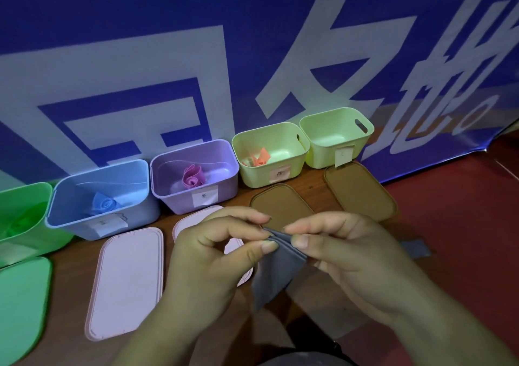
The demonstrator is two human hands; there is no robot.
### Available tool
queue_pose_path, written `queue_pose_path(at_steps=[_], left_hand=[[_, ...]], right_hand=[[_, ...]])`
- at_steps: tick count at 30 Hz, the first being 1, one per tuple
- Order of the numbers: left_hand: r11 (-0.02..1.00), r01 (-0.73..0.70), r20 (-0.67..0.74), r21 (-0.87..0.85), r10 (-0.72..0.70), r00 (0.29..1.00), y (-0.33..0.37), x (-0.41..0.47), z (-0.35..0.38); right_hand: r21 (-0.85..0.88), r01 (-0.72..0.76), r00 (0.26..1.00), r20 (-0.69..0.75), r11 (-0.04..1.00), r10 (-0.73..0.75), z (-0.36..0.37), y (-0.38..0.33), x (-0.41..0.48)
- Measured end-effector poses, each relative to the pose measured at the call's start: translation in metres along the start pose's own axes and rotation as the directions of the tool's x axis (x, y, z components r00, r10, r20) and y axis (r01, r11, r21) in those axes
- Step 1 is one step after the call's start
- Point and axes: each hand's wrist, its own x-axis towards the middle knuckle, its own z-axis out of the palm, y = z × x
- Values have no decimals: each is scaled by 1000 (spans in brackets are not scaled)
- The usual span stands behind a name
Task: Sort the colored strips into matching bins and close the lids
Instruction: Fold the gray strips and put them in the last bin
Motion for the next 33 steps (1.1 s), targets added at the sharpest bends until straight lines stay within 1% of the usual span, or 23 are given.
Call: queue_pose_path(at_steps=[8, 12, 15, 17, 19, 21, 24, 28, 31, 33], left_hand=[[995, 31, 3, -92, -31, 1000, 2, 3, -3], [991, 51, -7, -120, -52, 999, 0, 6, 1], [993, 68, -17, -92, -70, 997, -4, 9, 6], [995, 81, -14, -60, -82, 997, -6, 10, 12], [988, 127, -15, -86, -129, 992, -7, 12, 20], [974, 181, -2, -138, -183, 983, -8, 16, 29], [974, 197, 34, -111, -195, 980, -12, 23, 46], [958, 258, 36, -123, -255, 966, -19, 32, 74], [949, 296, 62, -105, -291, 955, -27, 40, 97], [946, 317, 95, -73, -310, 946, -34, 46, 115]], right_hand=[[19, 1, 998, -58, 1000, 0, 5, 5, 3], [-56, 51, 996, -73, 997, -55, 3, 3, 2], [-175, 123, 989, -62, 977, -136, -2, 0, 0], [-217, 147, 981, -96, 965, -171, -7, 1, -1], [-257, 166, 966, -154, 952, -210, -13, 4, 0], [-303, 184, 946, -206, 935, -252, -22, 10, 2], [-376, 209, 920, -237, 903, -312, -39, 17, 5], [-415, 198, 907, -266, 888, -327, -70, 28, 9], [-406, 200, 908, -264, 892, -324, -96, 34, 13], [-360, 196, 918, -259, 912, -299, -118, 38, 15]])
